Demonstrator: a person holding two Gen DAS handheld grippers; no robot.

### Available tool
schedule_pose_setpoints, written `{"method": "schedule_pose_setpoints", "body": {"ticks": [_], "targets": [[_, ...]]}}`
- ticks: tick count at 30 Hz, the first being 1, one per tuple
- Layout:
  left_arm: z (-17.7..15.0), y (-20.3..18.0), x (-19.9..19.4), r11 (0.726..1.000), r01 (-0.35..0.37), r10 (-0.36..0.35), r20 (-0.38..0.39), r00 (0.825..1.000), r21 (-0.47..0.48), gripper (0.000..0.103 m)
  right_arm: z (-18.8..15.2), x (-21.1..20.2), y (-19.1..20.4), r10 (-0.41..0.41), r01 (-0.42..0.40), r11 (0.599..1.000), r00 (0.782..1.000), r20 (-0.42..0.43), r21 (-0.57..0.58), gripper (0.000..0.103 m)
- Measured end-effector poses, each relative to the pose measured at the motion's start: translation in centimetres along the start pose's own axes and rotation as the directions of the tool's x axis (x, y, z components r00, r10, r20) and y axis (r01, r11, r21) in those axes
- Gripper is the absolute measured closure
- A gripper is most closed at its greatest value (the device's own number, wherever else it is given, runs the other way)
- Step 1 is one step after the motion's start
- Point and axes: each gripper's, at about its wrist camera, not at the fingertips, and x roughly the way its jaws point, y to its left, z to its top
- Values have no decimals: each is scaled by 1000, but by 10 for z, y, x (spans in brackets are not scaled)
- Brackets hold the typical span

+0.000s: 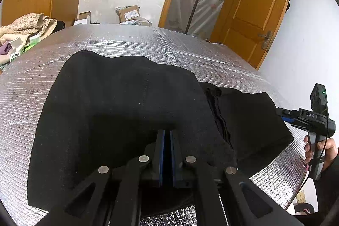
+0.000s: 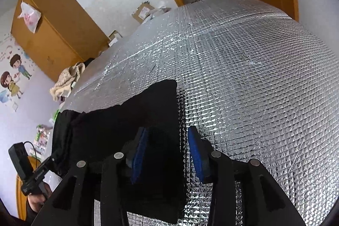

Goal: Fold clothes
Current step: 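Grasp the folded edge of the sweatshirt with the right gripper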

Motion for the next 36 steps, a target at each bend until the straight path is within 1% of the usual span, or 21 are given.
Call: {"method": "schedule_pose_setpoints", "body": {"ticks": [5, 11, 18, 23, 27, 36], "targets": [[1, -1, 1, 1000, -5, 5, -1, 1000, 5, 99, -7, -6, 1, 5, -5, 1000, 1000, -3, -10, 62], [0, 0, 0, 1000, -6, 6, -1, 1000, 7, 99, -10, -6, 8, -31, 31, 999, 1000, 0, -29, 62], [1, -1, 0, 1000, -9, 9, -1, 1000, 9, 99, -9, -6, 8, -29, 29, 999, 1000, 4, -13, 62], [1, 0, 0, 1000, -5, 5, -1, 1000, 5, 99, -17, -12, 13, 16, -16, 1000, 999, -34, -17, 61], [2, 0, 0, 1000, -5, 5, -2, 1000, 5, 99, -18, -15, 11, 50, -50, 999, 998, -44, 18, 62], [2, 1, 1, 1000, 8, -8, -2, 1000, -9, 99, -1, -2, 11, 49, -48, 999, 998, -41, 25, 62]]}}
